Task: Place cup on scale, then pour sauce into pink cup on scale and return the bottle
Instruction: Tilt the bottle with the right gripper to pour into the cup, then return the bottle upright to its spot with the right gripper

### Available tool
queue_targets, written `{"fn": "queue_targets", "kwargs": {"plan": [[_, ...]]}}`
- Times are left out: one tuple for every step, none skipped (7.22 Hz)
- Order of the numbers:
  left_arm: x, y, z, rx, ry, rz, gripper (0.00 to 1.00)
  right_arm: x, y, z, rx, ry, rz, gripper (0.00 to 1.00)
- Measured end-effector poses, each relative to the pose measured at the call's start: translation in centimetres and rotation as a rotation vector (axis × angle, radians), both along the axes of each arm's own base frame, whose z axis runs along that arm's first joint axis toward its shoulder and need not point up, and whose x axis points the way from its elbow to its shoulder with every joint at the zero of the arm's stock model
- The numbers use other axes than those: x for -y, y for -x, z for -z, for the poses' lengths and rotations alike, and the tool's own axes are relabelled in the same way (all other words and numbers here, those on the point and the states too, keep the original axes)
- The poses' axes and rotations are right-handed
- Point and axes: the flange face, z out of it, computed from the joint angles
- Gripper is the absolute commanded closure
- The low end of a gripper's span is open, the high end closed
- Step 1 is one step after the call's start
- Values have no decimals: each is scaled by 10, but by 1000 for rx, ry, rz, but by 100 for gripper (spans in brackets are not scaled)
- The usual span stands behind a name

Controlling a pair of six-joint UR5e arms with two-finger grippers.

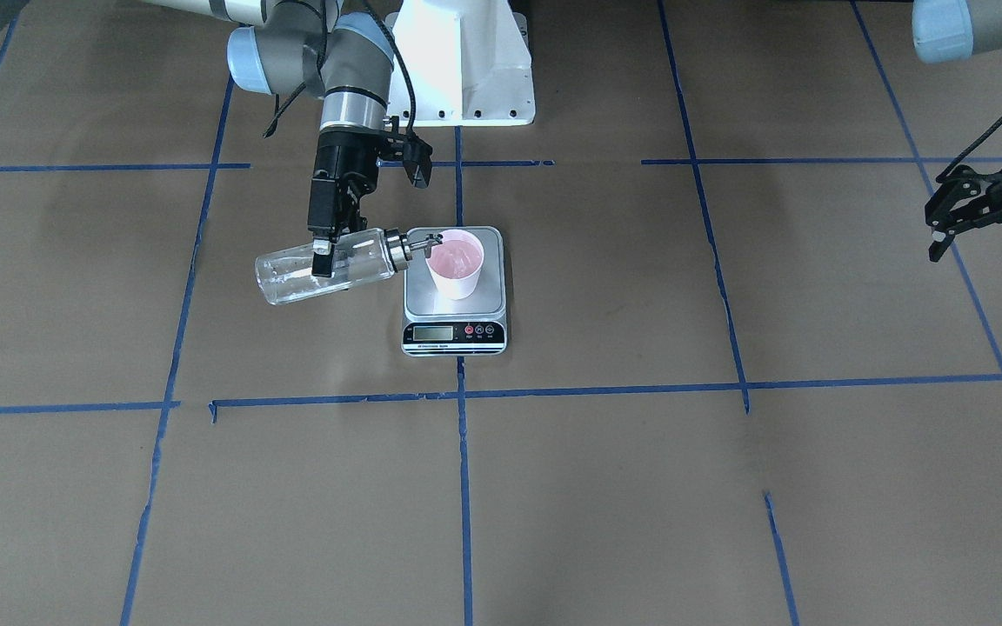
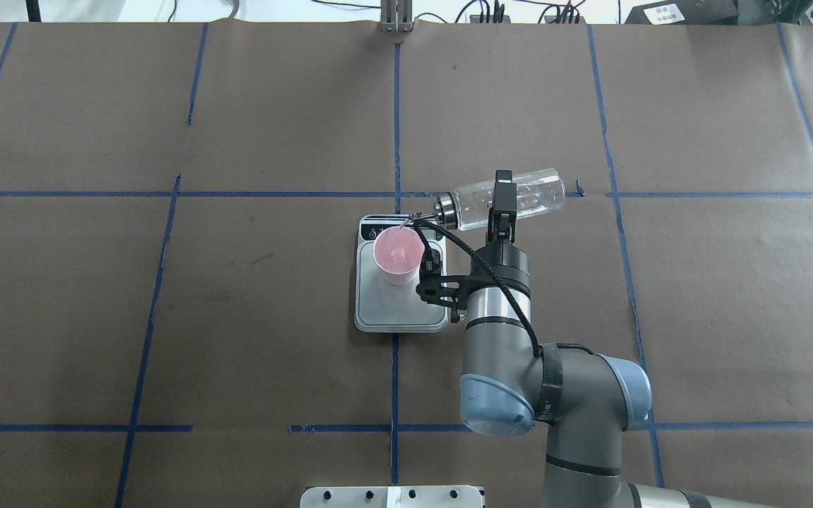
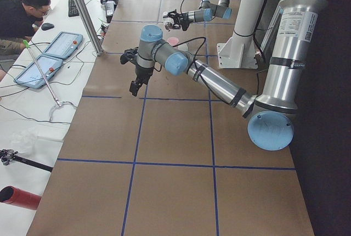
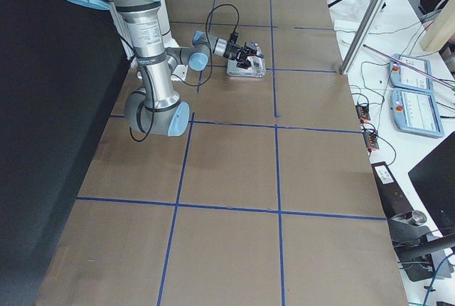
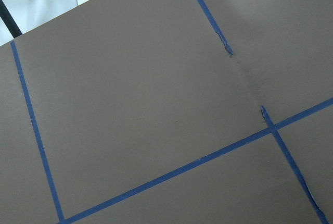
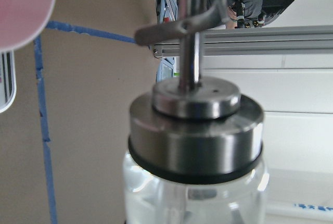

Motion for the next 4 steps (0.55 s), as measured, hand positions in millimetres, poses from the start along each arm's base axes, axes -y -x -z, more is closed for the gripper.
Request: {"fn": "queue_targets", "kwargs": {"plan": [[0,0,1,0,-1,0,1,-2,2,-3,128,28,-23,100],[0,0,1,-1,-2,0,1,-4,3,-6,228,53,-40,100],[0,0,2,-1,-3,0,1,-5,3,-9,311,71,-61,100],[1,0,2,-2,-3,2,1,-8,-1,-14,411,91,-88,100]]}}
